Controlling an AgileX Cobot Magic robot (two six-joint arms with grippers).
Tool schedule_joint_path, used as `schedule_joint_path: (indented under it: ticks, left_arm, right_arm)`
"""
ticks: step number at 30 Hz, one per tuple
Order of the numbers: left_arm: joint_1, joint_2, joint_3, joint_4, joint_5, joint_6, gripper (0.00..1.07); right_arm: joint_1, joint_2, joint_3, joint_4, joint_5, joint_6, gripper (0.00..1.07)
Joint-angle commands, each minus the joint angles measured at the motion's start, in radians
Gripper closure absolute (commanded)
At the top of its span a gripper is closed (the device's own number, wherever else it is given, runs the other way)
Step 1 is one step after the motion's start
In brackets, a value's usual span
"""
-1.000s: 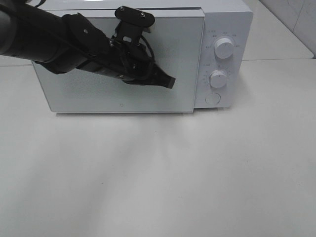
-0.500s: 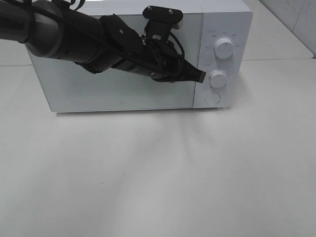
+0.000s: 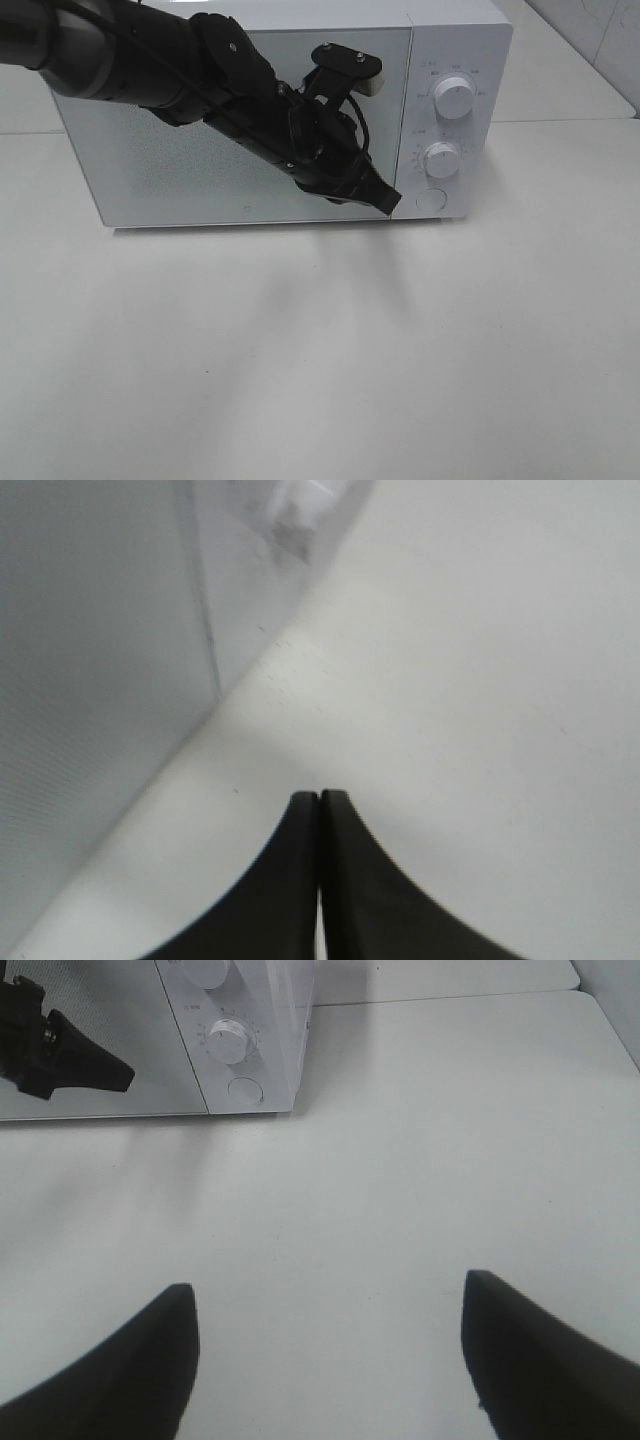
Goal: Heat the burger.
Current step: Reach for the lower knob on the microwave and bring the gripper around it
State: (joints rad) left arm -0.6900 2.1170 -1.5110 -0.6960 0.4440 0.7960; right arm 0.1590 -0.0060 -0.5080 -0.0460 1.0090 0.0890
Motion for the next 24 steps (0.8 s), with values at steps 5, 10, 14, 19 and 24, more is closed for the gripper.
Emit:
schedule_joint_path:
  ticks: [5,10,14,19,24]
  left_arm:
    - [0.0,-0.049,-0.008,0.175,0.292,-0.117,1.07]
    - [0.0,-0.071,-0.008,0.298,0.409,-0.273,1.07]
    - [0.0,-0.104,-0.008,0.446,0.548,-0.452,1.07]
    - [0.0,-0.122,-0.008,0.535,0.672,-0.524,1.07]
    - [0.017,-0.141,-0.004,0.586,0.836,-0.6,1.07]
  right_arm:
    - [-0.006,-0.016,0.004,0.004,-0.008,-0.012,0.36]
    - [-0.006,-0.016,0.004,0.004,-0.008,-0.012,0.36]
    - [-0.006,-0.016,0.004,0.004,-0.008,-0.012,0.36]
    - [-0.006,-0.016,0.004,0.004,-0.008,-0.012,0.36]
    - [-0.006,-0.016,0.004,0.004,-0.008,-0.012,0.36]
